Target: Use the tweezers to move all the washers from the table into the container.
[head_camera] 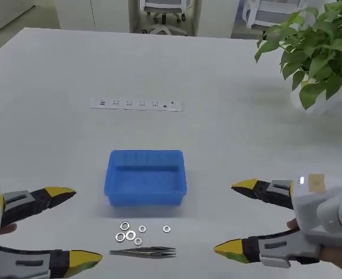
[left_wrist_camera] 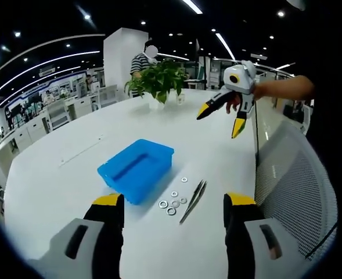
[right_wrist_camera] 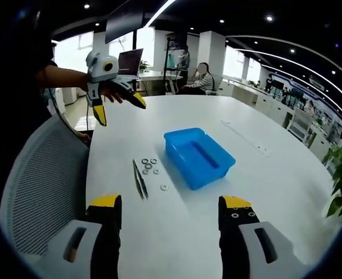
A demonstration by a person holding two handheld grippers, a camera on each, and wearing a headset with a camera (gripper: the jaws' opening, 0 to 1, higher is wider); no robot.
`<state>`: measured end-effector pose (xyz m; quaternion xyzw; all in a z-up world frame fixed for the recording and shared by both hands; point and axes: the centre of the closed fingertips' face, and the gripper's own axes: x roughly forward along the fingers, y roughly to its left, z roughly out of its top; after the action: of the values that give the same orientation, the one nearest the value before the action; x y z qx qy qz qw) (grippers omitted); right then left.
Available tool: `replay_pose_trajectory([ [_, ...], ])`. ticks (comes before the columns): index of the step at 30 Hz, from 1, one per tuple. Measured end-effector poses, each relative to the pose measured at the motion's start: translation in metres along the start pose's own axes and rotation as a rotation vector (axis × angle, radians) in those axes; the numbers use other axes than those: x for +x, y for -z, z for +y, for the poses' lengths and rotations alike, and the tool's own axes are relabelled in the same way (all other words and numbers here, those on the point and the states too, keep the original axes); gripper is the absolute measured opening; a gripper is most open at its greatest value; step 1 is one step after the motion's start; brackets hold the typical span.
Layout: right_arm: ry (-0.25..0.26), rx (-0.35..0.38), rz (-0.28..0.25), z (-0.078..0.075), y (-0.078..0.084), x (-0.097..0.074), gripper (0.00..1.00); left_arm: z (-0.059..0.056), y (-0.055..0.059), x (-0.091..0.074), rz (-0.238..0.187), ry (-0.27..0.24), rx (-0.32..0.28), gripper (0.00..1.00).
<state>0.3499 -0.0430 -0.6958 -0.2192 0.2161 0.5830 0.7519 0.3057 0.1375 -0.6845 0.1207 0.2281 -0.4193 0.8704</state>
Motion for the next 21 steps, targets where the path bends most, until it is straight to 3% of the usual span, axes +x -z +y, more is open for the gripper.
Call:
replay_pose_trajectory([
  [5,-0.070,-0.022,0.038,0.008,0.005,0.010,0.61,-0.002,0.002,0.007,0.020,0.038,0.021,0.69],
  [8,-0.086,-0.053,0.052,0.010,0.006,0.016,0.59,-0.004,0.003,0.012,0.026,0.066,0.034,0.64],
  [21,-0.212,-0.182,0.107,0.025,0.006,0.047,0.40,-0.020,0.029,0.035,0.174,0.211,0.132,0.37],
])
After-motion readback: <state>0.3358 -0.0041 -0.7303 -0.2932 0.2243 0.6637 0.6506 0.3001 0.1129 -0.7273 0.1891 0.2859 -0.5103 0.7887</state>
